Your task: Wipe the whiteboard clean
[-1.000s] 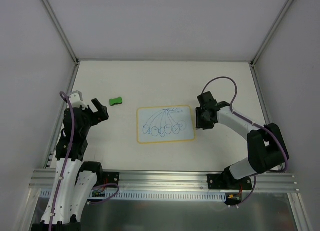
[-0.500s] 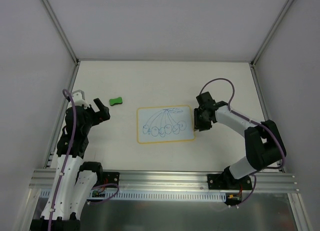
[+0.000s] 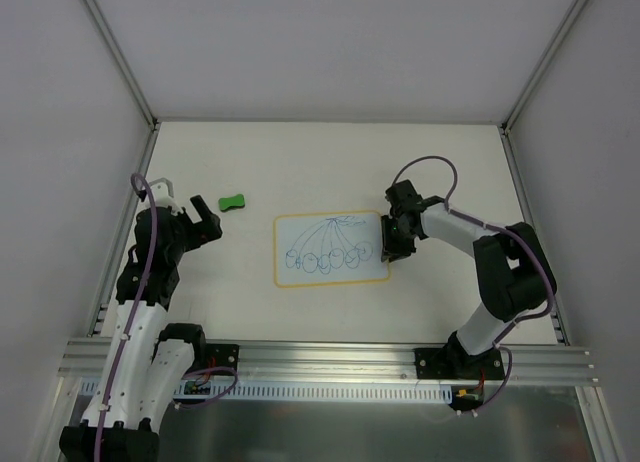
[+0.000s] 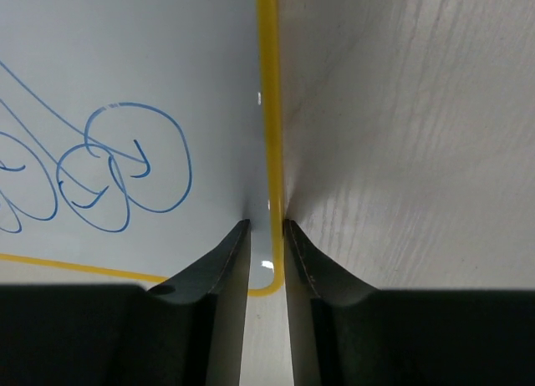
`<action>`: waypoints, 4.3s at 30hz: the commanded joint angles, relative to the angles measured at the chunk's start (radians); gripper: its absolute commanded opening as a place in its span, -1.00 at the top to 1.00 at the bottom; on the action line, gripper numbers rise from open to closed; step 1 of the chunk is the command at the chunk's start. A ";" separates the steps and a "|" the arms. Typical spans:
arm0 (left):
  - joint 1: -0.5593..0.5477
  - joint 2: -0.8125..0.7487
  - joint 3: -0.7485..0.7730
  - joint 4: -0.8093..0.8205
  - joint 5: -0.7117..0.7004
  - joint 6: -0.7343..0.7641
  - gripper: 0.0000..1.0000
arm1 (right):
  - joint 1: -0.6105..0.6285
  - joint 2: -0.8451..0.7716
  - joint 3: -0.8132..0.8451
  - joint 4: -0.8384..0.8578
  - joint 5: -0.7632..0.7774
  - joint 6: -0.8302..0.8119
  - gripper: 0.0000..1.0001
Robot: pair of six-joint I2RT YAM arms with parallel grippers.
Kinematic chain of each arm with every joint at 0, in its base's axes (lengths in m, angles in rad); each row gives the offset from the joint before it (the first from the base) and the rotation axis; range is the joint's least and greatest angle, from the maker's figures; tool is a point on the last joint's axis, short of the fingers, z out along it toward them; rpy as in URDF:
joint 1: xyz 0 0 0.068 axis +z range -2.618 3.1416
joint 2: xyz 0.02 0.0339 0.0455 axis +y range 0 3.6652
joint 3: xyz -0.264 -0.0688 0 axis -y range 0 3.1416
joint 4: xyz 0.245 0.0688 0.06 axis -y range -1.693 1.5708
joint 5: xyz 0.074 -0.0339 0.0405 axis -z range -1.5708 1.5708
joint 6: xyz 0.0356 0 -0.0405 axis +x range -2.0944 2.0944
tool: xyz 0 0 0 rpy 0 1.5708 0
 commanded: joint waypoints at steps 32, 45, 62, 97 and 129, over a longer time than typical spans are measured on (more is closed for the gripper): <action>-0.014 0.993 0.623 -0.034 0.001 0.248 -0.98 | 0.068 0.107 0.122 0.086 -0.054 0.072 0.86; -0.040 1.176 0.706 -0.034 0.266 0.867 -0.97 | 0.068 0.138 0.141 0.087 -0.100 0.061 0.86; -0.051 1.317 0.749 -0.063 0.225 0.942 -0.46 | 0.068 0.135 0.124 0.087 -0.097 0.065 0.86; -0.054 1.291 0.726 -0.123 0.177 0.421 0.37 | 0.068 0.138 0.113 0.097 -0.096 0.061 0.86; -0.060 1.285 0.710 -0.141 0.193 0.704 0.12 | 0.069 0.135 0.104 0.100 -0.097 0.060 0.85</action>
